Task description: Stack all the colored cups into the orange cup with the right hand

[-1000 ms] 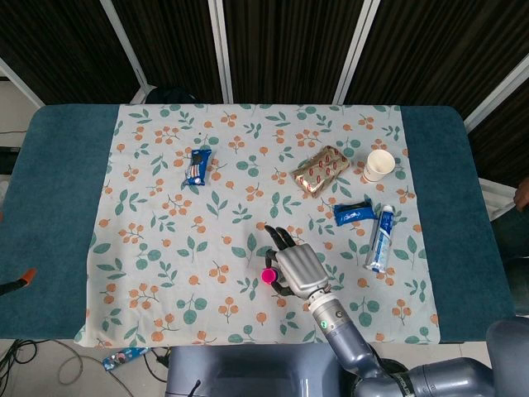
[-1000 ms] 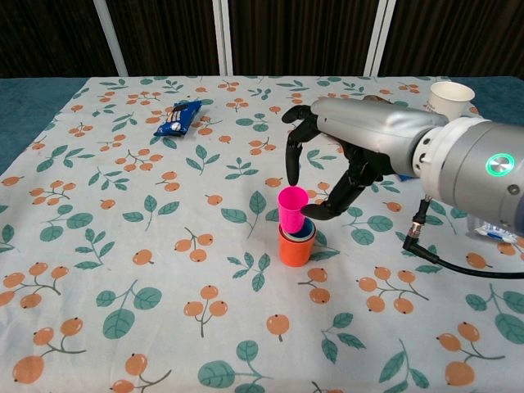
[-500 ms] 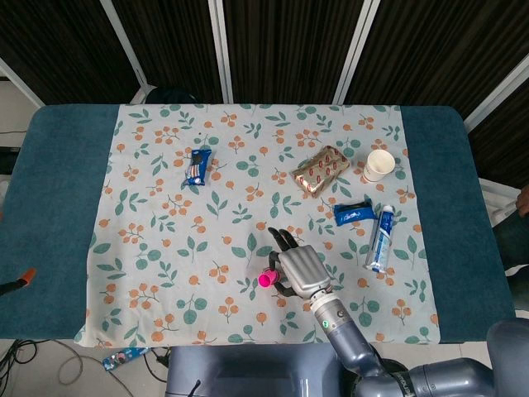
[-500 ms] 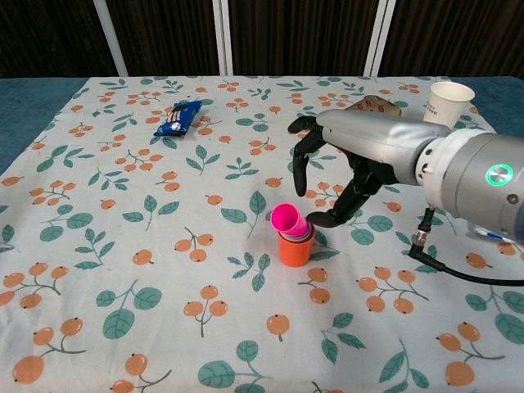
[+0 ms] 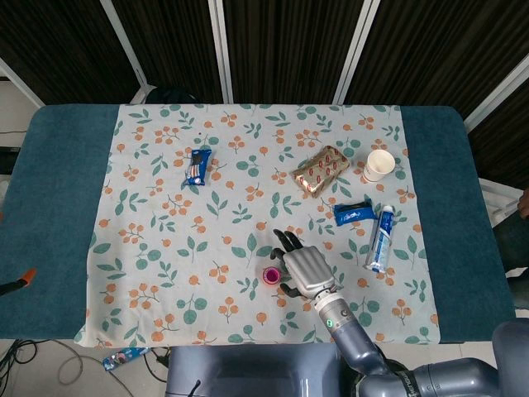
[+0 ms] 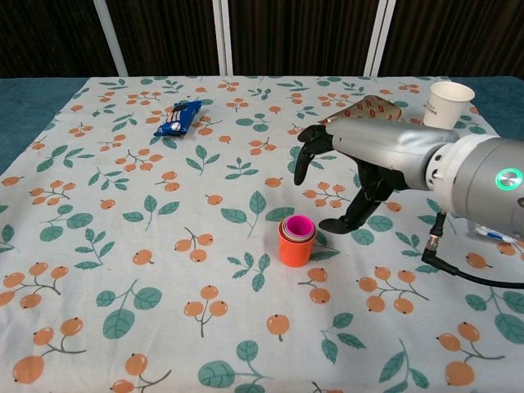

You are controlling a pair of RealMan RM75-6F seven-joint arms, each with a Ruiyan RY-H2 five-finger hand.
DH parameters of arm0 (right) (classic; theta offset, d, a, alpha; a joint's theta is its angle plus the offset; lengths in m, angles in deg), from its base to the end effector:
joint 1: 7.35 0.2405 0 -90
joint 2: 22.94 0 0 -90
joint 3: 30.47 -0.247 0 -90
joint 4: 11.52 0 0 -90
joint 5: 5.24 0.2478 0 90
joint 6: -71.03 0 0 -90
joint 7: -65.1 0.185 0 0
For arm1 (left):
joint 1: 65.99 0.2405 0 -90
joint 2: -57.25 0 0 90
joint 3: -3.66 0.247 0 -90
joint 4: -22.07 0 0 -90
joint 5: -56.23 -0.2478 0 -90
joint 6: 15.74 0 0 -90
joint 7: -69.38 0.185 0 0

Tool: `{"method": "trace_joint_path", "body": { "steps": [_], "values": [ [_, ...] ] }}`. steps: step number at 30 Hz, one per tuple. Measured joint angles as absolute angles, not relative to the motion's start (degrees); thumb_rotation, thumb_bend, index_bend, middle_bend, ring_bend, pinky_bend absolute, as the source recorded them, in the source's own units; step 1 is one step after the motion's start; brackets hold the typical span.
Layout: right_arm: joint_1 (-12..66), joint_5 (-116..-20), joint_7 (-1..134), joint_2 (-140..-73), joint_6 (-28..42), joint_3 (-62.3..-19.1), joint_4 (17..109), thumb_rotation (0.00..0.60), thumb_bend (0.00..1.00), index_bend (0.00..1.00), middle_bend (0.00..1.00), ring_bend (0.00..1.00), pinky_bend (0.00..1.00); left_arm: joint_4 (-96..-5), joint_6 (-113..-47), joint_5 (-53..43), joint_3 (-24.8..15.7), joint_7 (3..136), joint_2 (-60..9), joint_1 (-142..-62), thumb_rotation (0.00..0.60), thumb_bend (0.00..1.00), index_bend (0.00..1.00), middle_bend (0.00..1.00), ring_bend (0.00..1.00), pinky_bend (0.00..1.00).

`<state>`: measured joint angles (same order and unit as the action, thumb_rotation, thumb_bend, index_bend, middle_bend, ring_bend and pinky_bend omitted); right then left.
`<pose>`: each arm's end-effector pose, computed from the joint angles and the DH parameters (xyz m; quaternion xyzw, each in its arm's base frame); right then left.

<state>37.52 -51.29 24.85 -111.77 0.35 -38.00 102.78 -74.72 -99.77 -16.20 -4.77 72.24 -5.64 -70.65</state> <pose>-0.0491 -0.2860 -0.0669 0.7348 -0.4403 0.3561 0.3733 -0.3331 0.2412 0.1474 -0.5042 -0.4241 -0.3750 0.6521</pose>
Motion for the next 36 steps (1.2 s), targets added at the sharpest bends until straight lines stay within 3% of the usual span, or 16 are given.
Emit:
{"method": "trace_joint_path", "body": {
  "steps": [10, 18, 23, 27, 36],
  "values": [
    [33.55, -57.45, 27.39, -103.45, -5.36, -38.00, 107.22, 0.600, 0.35, 0.15, 0.00, 0.00, 0.03, -74.69, -100.02, -16.24, -4.86, 72.09, -5.62, -70.56, 0.600, 0.12, 0.05, 0.00, 0.00, 0.00],
    [22.07, -77.11, 37.26, -93.80, -17.07, -30.87, 107.43, 0.600, 0.35, 0.15, 0.00, 0.00, 0.03, -75.00, -100.40, -16.57, -4.64, 72.78, -5.88, -70.44, 0.600, 0.12, 0.05, 0.00, 0.00, 0.00],
    [11.70, -90.11, 43.41, -90.94, -27.77, -23.15, 100.85, 0.600, 0.35, 0.15, 0.00, 0.00, 0.03, -75.18, -100.40, -16.93, -4.36, 73.35, -6.12, -70.49, 0.600, 0.12, 0.05, 0.00, 0.00, 0.00],
    [5.47, -94.00, 46.27, -91.43, -32.77, -19.31, 93.16, 0.600, 0.35, 0.15, 0.00, 0.00, 0.03, -75.31, -100.67, -17.25, -4.24, 73.39, -6.14, -70.39, 0.600, 0.12, 0.05, 0.00, 0.00, 0.00],
    [0.88, -95.53, 49.06, -92.91, -34.32, -19.11, 86.62, 0.600, 0.35, 0.14, 0.00, 0.00, 0.03, -75.58, -101.21, -18.07, -3.83, 73.83, -6.22, -70.12, 0.600, 0.12, 0.05, 0.00, 0.00, 0.00]
  ]
}}
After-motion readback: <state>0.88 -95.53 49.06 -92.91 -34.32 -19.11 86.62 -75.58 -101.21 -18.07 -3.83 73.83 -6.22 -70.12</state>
